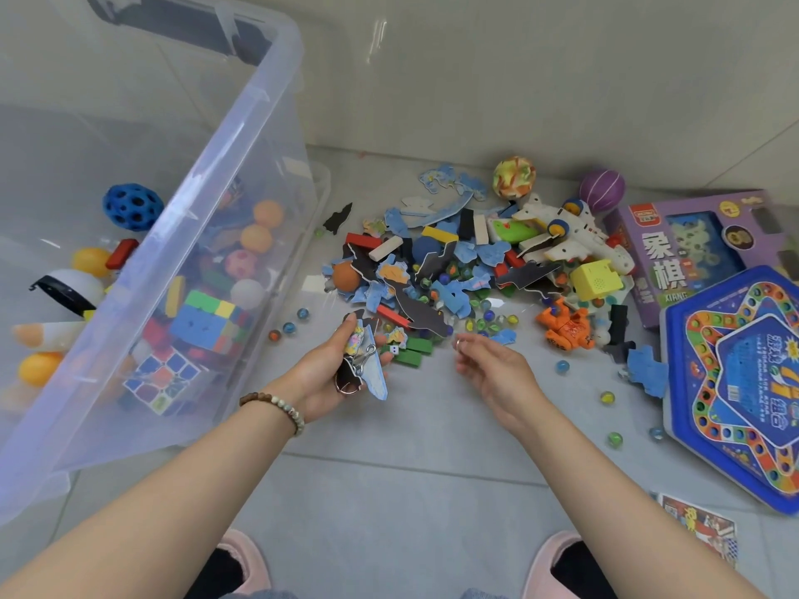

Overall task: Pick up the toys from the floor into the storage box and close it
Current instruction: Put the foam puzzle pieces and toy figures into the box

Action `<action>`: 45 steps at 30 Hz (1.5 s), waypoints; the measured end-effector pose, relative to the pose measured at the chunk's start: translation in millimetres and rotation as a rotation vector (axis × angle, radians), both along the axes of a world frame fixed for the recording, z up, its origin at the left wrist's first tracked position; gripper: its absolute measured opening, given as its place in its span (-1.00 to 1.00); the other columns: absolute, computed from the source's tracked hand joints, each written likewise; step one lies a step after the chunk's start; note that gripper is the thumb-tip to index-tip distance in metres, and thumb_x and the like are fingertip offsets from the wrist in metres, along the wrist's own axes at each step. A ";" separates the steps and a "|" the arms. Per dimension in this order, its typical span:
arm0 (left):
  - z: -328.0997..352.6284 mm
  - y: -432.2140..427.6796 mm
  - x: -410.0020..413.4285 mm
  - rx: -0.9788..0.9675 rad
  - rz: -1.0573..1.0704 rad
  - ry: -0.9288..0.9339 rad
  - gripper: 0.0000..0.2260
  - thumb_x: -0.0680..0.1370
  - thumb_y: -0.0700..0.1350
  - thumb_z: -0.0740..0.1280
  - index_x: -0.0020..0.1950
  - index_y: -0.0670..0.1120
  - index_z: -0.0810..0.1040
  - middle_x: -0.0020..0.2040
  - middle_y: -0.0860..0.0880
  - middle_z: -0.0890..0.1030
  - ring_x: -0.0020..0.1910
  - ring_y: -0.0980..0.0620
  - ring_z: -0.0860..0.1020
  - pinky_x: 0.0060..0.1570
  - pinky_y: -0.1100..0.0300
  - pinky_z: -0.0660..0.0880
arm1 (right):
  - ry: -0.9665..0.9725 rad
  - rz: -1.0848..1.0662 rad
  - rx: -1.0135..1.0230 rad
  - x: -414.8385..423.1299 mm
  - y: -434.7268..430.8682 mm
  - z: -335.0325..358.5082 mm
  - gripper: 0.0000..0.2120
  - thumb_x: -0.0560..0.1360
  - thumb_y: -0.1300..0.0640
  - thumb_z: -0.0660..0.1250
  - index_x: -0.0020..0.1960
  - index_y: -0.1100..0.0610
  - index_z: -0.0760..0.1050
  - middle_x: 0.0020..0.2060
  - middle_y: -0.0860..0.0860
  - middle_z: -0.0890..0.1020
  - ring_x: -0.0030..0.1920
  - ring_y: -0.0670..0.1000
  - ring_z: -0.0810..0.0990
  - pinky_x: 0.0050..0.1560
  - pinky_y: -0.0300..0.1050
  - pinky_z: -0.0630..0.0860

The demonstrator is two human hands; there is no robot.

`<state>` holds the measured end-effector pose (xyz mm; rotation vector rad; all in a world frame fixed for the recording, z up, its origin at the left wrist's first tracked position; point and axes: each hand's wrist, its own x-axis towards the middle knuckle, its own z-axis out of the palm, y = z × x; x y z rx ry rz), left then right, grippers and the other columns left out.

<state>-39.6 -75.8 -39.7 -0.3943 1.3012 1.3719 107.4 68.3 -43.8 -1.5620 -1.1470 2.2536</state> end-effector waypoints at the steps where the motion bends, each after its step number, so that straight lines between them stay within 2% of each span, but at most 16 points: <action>1: 0.2 1.4 -2.0 0.005 0.006 0.006 -0.71 0.60 0.08 0.14 0.05 -0.10 0.51 -0.24 0.01 0.70 -0.32 0.06 0.67 -0.38 0.21 0.60 | 0.078 -0.029 -0.088 -6.2 1.4 6.5 -0.86 0.53 0.36 0.21 0.00 0.26 0.52 -0.24 0.07 0.57 -0.27 -0.04 0.52 -0.29 -0.31 0.56; 5: -0.8 5.4 -9.0 0.017 0.004 0.013 -0.72 0.59 0.09 0.15 0.04 -0.07 0.52 -0.26 0.01 0.70 -0.32 0.06 0.67 -0.24 0.16 0.60 | 0.112 0.064 -0.149 -31.3 13.1 19.8 -0.78 0.53 0.24 0.04 -0.09 0.20 0.46 -0.33 0.07 0.41 -0.34 -0.01 0.38 -0.32 -0.16 0.39; 7: -2.7 6.5 -11.5 0.015 0.002 0.020 -0.71 0.59 0.10 0.16 0.08 -0.07 0.52 -0.24 0.01 0.70 -0.30 0.05 0.68 -0.25 0.17 0.60 | -0.090 0.296 0.110 -40.1 17.3 17.6 -0.82 0.53 0.03 0.19 -0.10 0.14 0.47 -0.34 0.00 0.39 -0.37 -0.05 0.33 -0.31 -0.18 0.30; 10: -4.3 7.8 -14.4 0.021 0.000 0.023 -0.70 0.59 0.10 0.15 0.10 -0.08 0.52 -0.21 0.02 0.70 -0.30 0.05 0.67 -0.18 0.14 0.61 | -0.302 0.570 0.596 -45.9 17.3 2.8 -0.63 0.35 -0.08 0.48 0.01 0.10 0.49 -0.11 -0.11 0.49 -0.11 -0.10 0.46 -0.12 -0.19 0.35; 14: -2.3 11.5 -16.7 0.017 -0.011 0.030 -0.66 0.59 0.10 0.15 0.17 -0.10 0.50 -0.22 0.01 0.70 -0.31 0.06 0.67 -0.01 0.09 0.54 | -0.377 0.651 0.785 -53.0 17.0 -8.9 -0.69 0.31 -0.01 0.53 -0.12 0.06 0.45 -0.11 -0.07 0.55 -0.11 -0.02 0.50 -0.12 -0.08 0.43; 17: -4.0 12.0 -21.6 0.004 -0.006 0.037 -0.65 0.58 0.10 0.17 0.18 -0.12 0.50 -0.18 -0.03 0.69 -0.28 0.03 0.67 0.05 0.04 0.53 | -0.257 0.692 0.733 -55.5 17.9 -10.8 -0.81 0.39 0.01 0.46 -0.18 0.09 0.50 -0.19 -0.04 0.60 -0.23 -0.06 0.52 -0.19 -0.15 0.44; 21: 0.1 10.5 -28.9 -0.005 0.009 0.035 -0.67 0.58 0.09 0.19 0.09 -0.15 0.53 -0.19 -0.04 0.69 -0.25 0.02 0.68 0.05 -0.02 0.55 | -0.093 0.653 0.521 -55.7 21.0 5.0 -0.81 0.54 0.04 0.27 -0.18 0.12 0.45 -0.43 -0.08 0.47 -0.43 -0.14 0.36 -0.35 -0.29 0.30; 24: 3.0 8.4 -37.3 -0.007 0.020 0.030 -0.59 0.58 0.11 0.17 0.26 -0.16 0.49 0.08 -0.13 0.64 0.09 -0.12 0.60 0.16 -0.11 0.50 | 0.124 0.555 0.148 -66.2 21.4 15.0 -0.89 0.59 0.15 0.18 0.00 0.14 0.46 -0.30 0.02 0.64 -0.39 -0.06 0.51 -0.32 -0.21 0.47; 25: 3.3 7.7 -40.0 -0.007 0.015 0.037 -0.58 0.59 0.11 0.15 0.26 -0.16 0.49 0.09 -0.14 0.64 0.11 -0.14 0.59 0.11 -0.07 0.53 | 0.182 0.517 0.059 -72.0 21.3 16.9 -0.87 0.60 0.18 0.16 0.07 0.14 0.47 -0.20 0.04 0.68 -0.31 -0.04 0.59 -0.28 -0.20 0.54; 27: 4.1 5.7 -44.9 -0.013 0.040 0.037 -0.64 0.60 0.10 0.14 0.14 -0.13 0.53 -0.15 -0.07 0.69 -0.15 -0.01 0.67 -0.24 0.12 0.62 | 0.234 0.440 -0.059 -85.5 19.9 22.7 -0.81 0.60 0.21 0.16 0.15 0.14 0.48 -0.07 0.05 0.68 -0.16 -0.02 0.66 -0.22 -0.23 0.60; 29: 3.3 2.7 -48.2 -0.019 0.072 0.032 -0.70 0.61 0.08 0.13 0.05 -0.10 0.53 -0.31 0.00 0.68 -0.36 0.08 0.65 -0.45 0.23 0.56 | 0.213 0.363 -0.122 -100.3 17.1 25.1 -0.73 0.58 0.19 0.20 0.26 0.21 0.45 0.04 0.09 0.65 -0.10 -0.02 0.64 -0.24 -0.25 0.60; 31: 1.8 0.6 -49.7 -0.019 0.083 0.039 -0.71 0.61 0.07 0.13 0.03 -0.09 0.52 -0.29 0.01 0.69 -0.36 0.10 0.66 -0.45 0.24 0.57 | 0.133 0.269 -0.159 -112.1 12.4 23.0 -0.64 0.56 0.17 0.26 0.32 0.27 0.39 0.12 0.14 0.60 -0.11 -0.02 0.62 -0.29 -0.26 0.60; 34: 0.3 -0.9 -49.3 -0.032 0.103 0.037 -0.71 0.60 0.07 0.14 0.05 -0.10 0.52 -0.18 -0.03 0.67 -0.35 0.08 0.66 -0.44 0.23 0.57 | 0.010 0.183 -0.234 -122.1 5.4 16.9 -0.81 0.55 0.20 0.27 0.12 0.26 0.49 0.01 0.15 0.59 -0.17 0.00 0.58 -0.36 -0.27 0.60; 37: 2.3 -1.6 -48.0 -0.031 0.103 0.045 -0.72 0.61 0.07 0.14 0.06 -0.10 0.51 -0.09 -0.04 0.63 -0.34 0.07 0.66 -0.43 0.22 0.57 | -0.031 0.143 -0.324 -127.4 4.5 15.9 -0.94 0.54 0.23 0.27 -0.07 0.22 0.48 0.02 0.16 0.58 -0.07 0.06 0.57 -0.40 -0.24 0.60; 41: 7.5 -2.2 -47.9 -0.050 0.130 0.042 -0.71 0.60 0.08 0.15 0.06 -0.10 0.50 -0.08 -0.04 0.62 -0.36 0.08 0.66 -0.45 0.23 0.57 | -0.022 0.091 -0.424 -138.8 6.3 22.8 -0.88 0.55 0.21 0.27 -0.15 0.22 0.46 -0.35 0.11 0.64 -0.24 0.01 0.55 -0.43 -0.23 0.57; 45: 13.2 -3.4 -47.7 -0.065 0.147 0.044 -0.69 0.61 0.08 0.14 0.20 -0.10 0.44 -0.04 -0.04 0.61 -0.36 0.08 0.66 -0.43 0.21 0.59 | -0.035 0.126 -0.371 -151.3 1.2 21.4 -0.89 0.54 0.22 0.27 -0.15 0.21 0.44 -0.25 0.10 0.57 -0.28 -0.02 0.53 -0.52 -0.28 0.54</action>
